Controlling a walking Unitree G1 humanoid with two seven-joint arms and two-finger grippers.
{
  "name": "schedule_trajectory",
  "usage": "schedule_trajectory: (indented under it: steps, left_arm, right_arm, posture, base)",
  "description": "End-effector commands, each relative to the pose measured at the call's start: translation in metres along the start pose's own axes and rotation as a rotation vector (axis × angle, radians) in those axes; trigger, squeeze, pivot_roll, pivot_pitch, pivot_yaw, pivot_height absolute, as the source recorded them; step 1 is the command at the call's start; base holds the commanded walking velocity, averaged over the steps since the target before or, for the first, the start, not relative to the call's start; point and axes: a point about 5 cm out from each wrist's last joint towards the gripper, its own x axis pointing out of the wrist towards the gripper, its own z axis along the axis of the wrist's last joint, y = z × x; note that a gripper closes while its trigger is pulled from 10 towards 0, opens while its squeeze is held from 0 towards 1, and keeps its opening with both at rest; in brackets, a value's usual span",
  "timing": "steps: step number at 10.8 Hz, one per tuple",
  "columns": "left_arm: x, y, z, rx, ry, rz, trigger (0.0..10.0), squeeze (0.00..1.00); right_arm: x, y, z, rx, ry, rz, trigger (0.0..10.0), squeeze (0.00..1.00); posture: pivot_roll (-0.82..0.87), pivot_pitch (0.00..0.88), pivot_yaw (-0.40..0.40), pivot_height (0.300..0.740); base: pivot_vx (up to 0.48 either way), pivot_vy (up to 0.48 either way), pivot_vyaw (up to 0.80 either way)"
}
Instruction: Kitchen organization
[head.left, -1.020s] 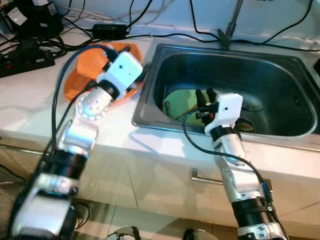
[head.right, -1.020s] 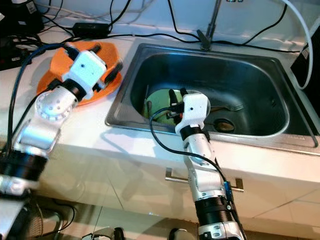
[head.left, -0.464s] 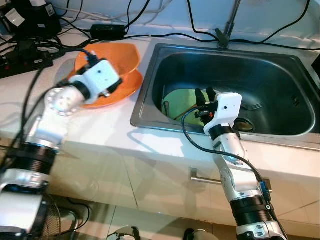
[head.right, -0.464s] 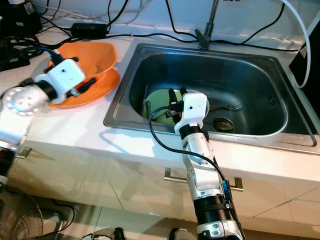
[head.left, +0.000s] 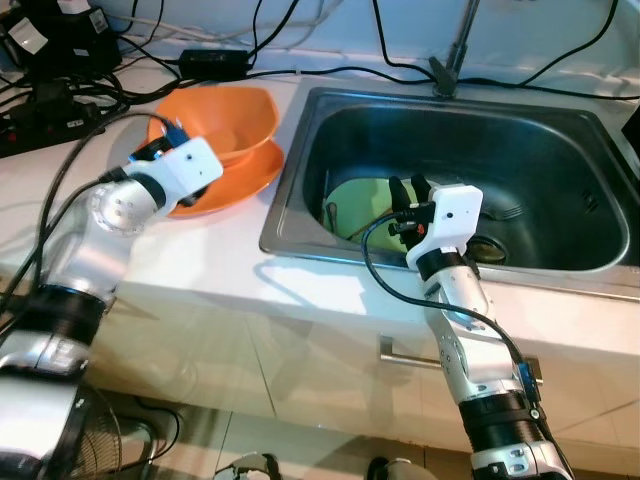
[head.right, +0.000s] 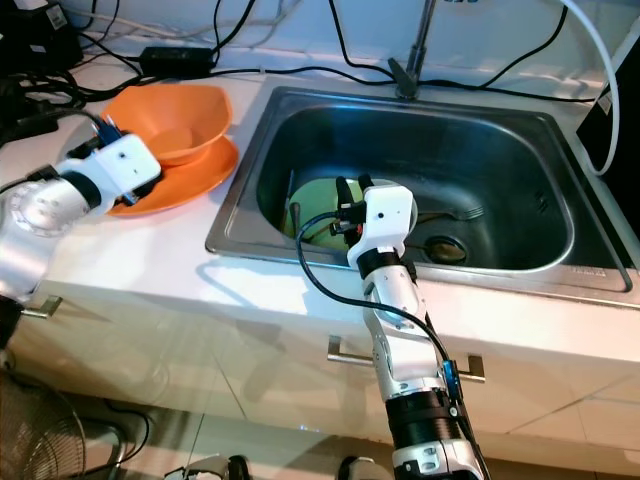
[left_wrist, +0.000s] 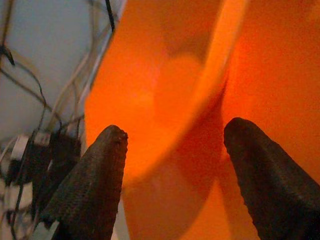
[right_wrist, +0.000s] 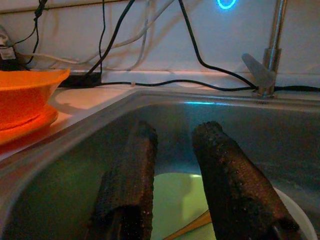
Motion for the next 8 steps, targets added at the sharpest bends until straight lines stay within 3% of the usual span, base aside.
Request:
schedule_trajectory:
  steps: [1, 3, 4, 5, 8]
  left_arm:
    - [0.002, -0.003, 0.002, 0.021, 0.001, 0.002, 10.0, 0.0]
    - [0.01, -0.01, 0.005, 0.063, 0.004, 0.013, 10.0, 0.0]
    - [0.013, -0.01, 0.007, 0.067, -0.002, 0.024, 2.7, 0.0]
    - [0.015, -0.01, 0.009, 0.061, -0.013, 0.032, 0.0, 0.0]
    - [0.017, -0.01, 0.011, 0.055, -0.035, 0.039, 0.0, 0.0]
  right_arm:
    - [-0.002, -0.002, -0.006, 0.005, 0.026, -0.015, 10.0, 0.0]
    - [-0.002, -0.002, -0.006, 0.004, 0.025, -0.02, 10.0, 0.0]
    - [-0.002, -0.003, -0.006, 0.005, 0.024, -0.023, 10.0, 0.0]
    - [-0.002, -0.002, -0.007, 0.006, 0.023, -0.025, 10.0, 0.0]
    - [-0.002, -0.003, -0.007, 0.004, 0.025, -0.029, 10.0, 0.0]
  posture:
    - [0.05, 0.084, 0.024, 0.74]
    - [0.04, 0.083, 0.029, 0.74]
    - [0.04, 0.081, 0.029, 0.74]
    - [0.04, 0.081, 0.03, 0.74]
    - [0.04, 0.079, 0.029, 0.74]
  base:
    - [0.0, 0.0, 0.0]
    - [0.0, 0.0, 0.0]
    - [0.0, 0.0, 0.0]
    - [0.0, 0.0, 0.0]
    - [0.0, 0.0, 0.0]
